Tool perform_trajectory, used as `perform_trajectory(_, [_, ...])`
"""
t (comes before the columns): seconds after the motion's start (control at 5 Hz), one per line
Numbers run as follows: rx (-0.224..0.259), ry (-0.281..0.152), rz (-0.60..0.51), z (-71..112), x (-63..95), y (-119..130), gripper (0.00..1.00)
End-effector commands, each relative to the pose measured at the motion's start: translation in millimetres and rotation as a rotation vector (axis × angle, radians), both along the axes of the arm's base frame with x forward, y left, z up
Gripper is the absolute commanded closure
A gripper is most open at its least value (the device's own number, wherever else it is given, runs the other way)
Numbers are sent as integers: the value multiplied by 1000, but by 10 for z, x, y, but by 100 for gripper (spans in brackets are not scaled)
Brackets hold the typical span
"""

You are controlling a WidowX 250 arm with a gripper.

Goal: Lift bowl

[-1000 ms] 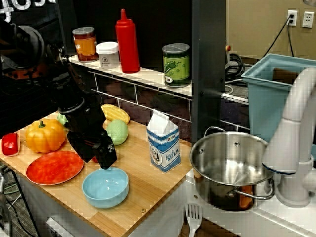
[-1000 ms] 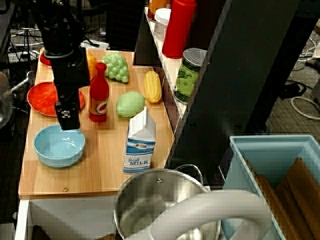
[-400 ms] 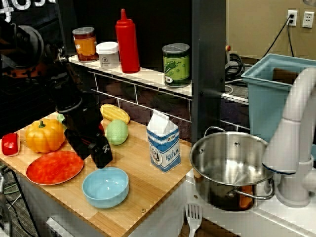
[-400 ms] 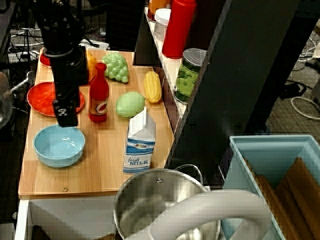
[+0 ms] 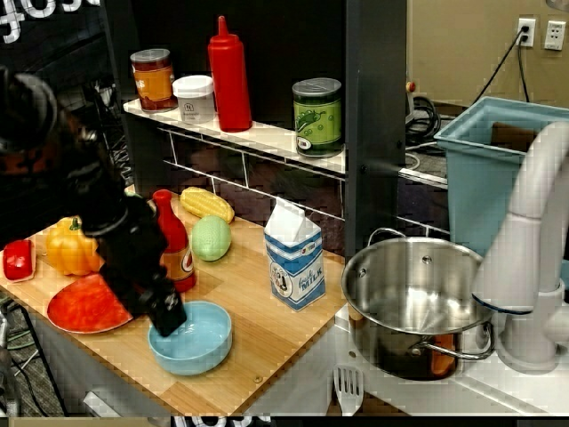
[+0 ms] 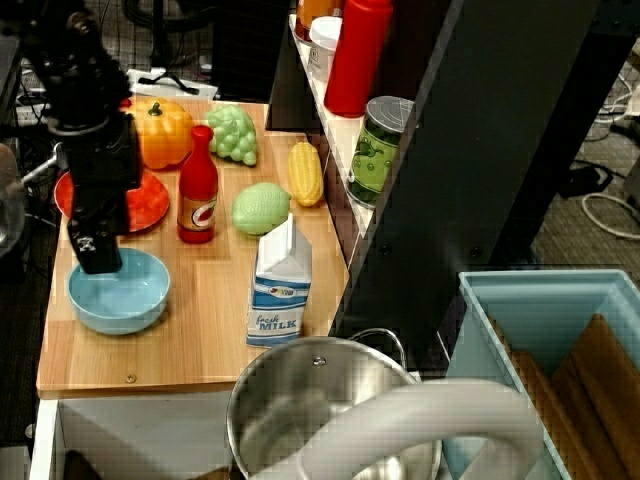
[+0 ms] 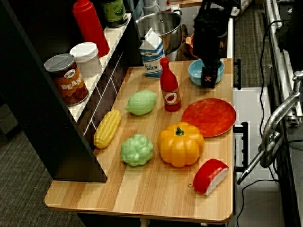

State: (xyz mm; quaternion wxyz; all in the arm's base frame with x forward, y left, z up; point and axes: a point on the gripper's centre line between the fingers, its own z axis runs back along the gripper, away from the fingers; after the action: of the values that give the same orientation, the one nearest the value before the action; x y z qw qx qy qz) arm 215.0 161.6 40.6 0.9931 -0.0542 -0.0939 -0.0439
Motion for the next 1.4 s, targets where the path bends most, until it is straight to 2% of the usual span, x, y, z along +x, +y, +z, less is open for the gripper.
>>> perform_trajectory(0.0, [38, -29, 63, -129, 4, 103, 0])
perform_trajectory(0.2, [36, -32, 87, -159, 7, 120, 60])
perform_trajectory(0.4, [20, -42, 117, -111, 23, 149, 100])
perform_trajectory(0.8, [-1, -27, 124, 21, 58, 176, 100])
perform_trajectory(1.0, [-35, -6, 109, 250, 94, 161, 100])
perform_trajectory(1.2, [-110, -2, 122, 703, 141, 169, 100])
